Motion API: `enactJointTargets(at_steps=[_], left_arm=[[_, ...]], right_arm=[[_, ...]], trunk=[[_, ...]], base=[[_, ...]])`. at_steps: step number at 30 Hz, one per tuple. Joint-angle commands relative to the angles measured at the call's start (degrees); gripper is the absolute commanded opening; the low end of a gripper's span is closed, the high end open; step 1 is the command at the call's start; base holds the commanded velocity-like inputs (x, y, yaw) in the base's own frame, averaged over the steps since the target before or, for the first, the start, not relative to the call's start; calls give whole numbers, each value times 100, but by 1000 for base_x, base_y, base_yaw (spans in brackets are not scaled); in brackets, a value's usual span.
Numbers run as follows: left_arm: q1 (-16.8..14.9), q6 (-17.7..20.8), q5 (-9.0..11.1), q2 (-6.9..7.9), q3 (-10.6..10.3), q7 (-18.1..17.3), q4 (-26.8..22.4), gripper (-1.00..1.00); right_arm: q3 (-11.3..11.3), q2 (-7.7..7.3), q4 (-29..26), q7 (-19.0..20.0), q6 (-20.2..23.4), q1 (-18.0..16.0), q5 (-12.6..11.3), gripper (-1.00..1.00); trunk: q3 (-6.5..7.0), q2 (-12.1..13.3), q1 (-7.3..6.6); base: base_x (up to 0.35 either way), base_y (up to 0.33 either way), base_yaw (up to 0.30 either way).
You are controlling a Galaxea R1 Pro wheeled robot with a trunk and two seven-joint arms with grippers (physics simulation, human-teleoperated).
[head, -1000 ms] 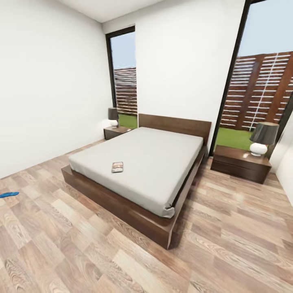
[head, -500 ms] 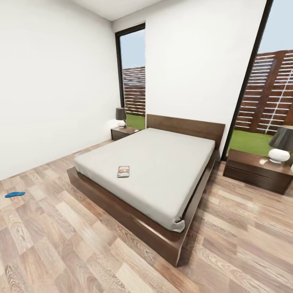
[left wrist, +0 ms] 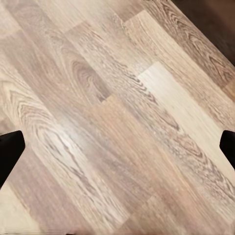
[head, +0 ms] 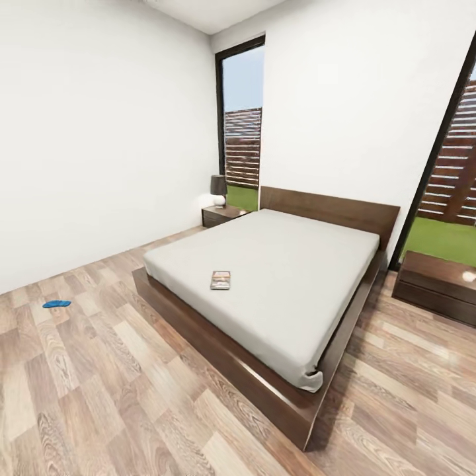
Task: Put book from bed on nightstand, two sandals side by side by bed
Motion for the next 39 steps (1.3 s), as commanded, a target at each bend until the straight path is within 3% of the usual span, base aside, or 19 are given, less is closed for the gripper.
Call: enactJointTargets(at_steps=[1, 17, 39], left_arm=[[-2, -17, 29, -2, 0, 2, 5, 100], [-2, -17, 35, -2, 0, 2, 5, 100], [-4, -17, 37, -2, 0, 2, 5, 100]], right_arm=[[-4, 0, 4, 4, -20, -1, -3, 100], [-4, 0, 6, 2, -17, -1, -3, 100], [-4, 0, 10, 3, -20, -1, -3, 100]], trunk=[[-6, -3, 0], [-6, -3, 0], [-6, -3, 0]], base=[[1, 0, 286], [34, 0, 287], [303, 0, 141]])
